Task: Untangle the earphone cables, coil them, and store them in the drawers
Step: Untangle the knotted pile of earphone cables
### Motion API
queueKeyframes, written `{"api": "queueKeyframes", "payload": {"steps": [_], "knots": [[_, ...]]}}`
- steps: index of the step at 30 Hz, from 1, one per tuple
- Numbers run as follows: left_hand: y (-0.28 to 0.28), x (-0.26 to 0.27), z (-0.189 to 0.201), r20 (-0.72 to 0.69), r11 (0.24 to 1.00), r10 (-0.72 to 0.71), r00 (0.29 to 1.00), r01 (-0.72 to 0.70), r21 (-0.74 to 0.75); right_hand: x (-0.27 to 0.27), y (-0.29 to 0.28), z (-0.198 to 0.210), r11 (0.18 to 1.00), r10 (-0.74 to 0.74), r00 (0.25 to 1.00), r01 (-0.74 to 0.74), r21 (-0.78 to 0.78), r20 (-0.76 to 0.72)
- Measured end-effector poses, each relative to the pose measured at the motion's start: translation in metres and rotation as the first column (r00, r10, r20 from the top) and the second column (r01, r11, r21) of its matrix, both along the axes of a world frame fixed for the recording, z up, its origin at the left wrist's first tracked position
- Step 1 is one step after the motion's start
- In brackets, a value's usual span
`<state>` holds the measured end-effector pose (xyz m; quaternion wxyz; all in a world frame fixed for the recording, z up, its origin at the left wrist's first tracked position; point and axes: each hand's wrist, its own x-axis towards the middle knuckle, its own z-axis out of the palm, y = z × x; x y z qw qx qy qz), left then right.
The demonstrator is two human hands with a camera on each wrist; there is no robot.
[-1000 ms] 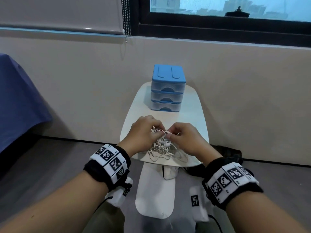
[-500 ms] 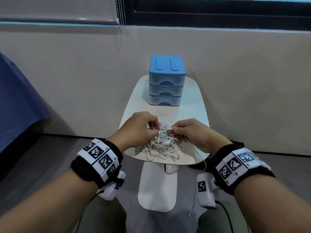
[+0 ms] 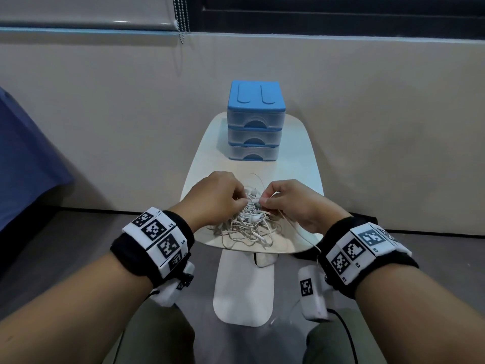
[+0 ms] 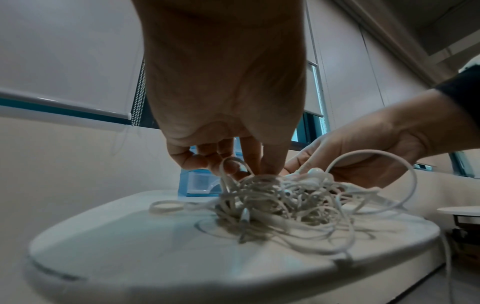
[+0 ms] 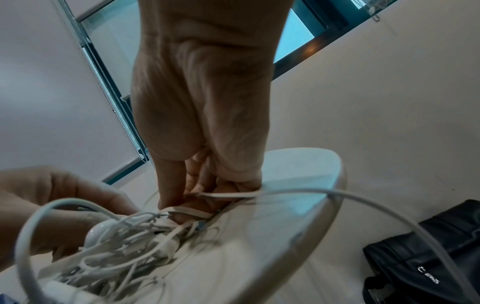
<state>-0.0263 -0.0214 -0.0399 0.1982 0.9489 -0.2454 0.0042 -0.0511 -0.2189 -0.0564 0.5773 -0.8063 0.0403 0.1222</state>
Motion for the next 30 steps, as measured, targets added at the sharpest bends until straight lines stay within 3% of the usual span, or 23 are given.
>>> {"api": "queueKeyframes", "payload": {"steps": [7, 12, 19, 30], "knots": [[-0.016, 0.002, 0.006, -0.066, 0.998, -0.064, 0.996, 0.062, -0.03, -0.002, 0.0, 0.001, 0.999, 0.029, 0.999, -0.029, -0.038, 0.014], [-0.02, 0.004, 0.009, -0.096, 0.996, -0.084, 0.992, 0.084, 0.001, -0.004, 0.004, 0.011, 0.992, -0.01, 0.998, 0.019, 0.128, -0.069], [-0.01, 0.008, 0.022, -0.142, 0.977, -0.2, 0.97, 0.186, -0.107, -0.002, 0.0, 0.008, 0.987, 0.08, 0.996, -0.072, 0.141, -0.05], [0.002, 0.009, 0.008, -0.208, 0.976, -0.144, 0.967, 0.104, -0.193, -0.003, -0.004, 0.006, 0.985, 0.056, 0.996, -0.044, 0.166, -0.064]]}}
